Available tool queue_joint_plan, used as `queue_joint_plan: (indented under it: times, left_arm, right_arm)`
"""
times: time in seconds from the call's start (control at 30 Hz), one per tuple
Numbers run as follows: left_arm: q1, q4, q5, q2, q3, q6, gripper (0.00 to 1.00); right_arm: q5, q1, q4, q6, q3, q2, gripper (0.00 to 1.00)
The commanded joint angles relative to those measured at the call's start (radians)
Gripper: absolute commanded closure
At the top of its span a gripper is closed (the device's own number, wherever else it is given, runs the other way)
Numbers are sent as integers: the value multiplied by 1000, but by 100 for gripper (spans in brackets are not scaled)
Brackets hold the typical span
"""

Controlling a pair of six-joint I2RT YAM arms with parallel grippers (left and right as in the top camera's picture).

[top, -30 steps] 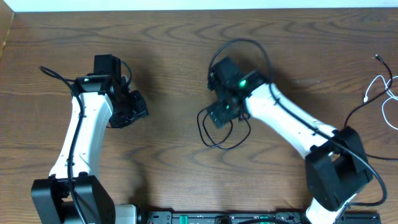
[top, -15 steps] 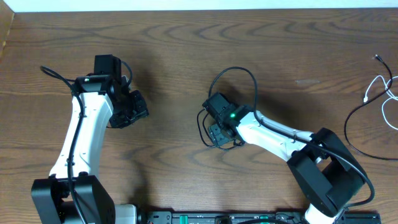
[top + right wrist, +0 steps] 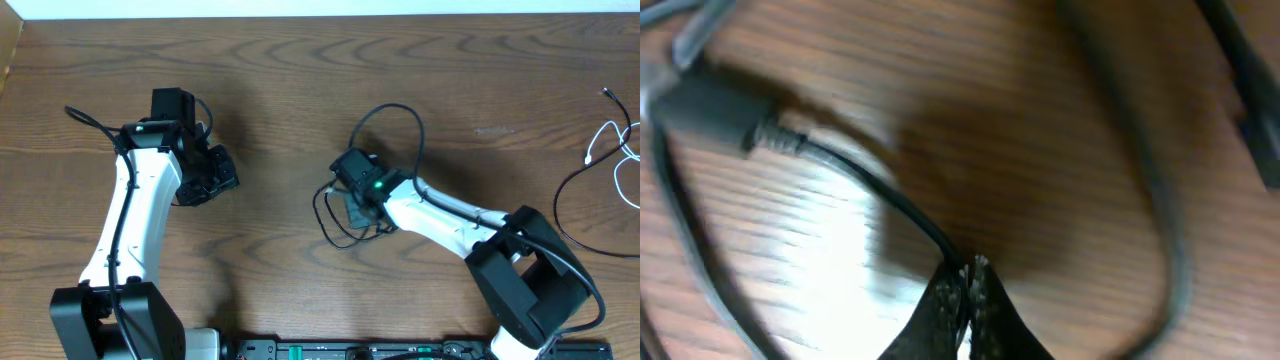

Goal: Untangle cables

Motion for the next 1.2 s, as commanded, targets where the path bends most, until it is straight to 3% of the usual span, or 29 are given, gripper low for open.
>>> queue_joint_plan:
  times: [0.0, 0.27, 0.5, 0.7, 0.9, 1.17]
  left_arm:
    - [3, -3, 8, -18, -2, 21, 55]
    - [3, -3, 8, -18, -2, 21, 55]
    - [3, -3, 8, -18, -2, 21, 55]
    - [3, -3, 8, -18, -2, 21, 55]
    - [3, -3, 9, -18, -2, 21, 55]
    - [3, -3, 9, -18, -2, 21, 55]
  right_arm:
    - [49, -91, -67, 10, 56, -56, 99]
    - [81, -343, -244, -47, 206, -198, 99]
    - [139, -531, -287, -77, 211, -299, 99]
    - [291, -711, -217, -90, 215, -321, 99]
    - [285, -911, -90, -152, 272, -322, 99]
    - [257, -1126, -55, -152, 369, -322, 99]
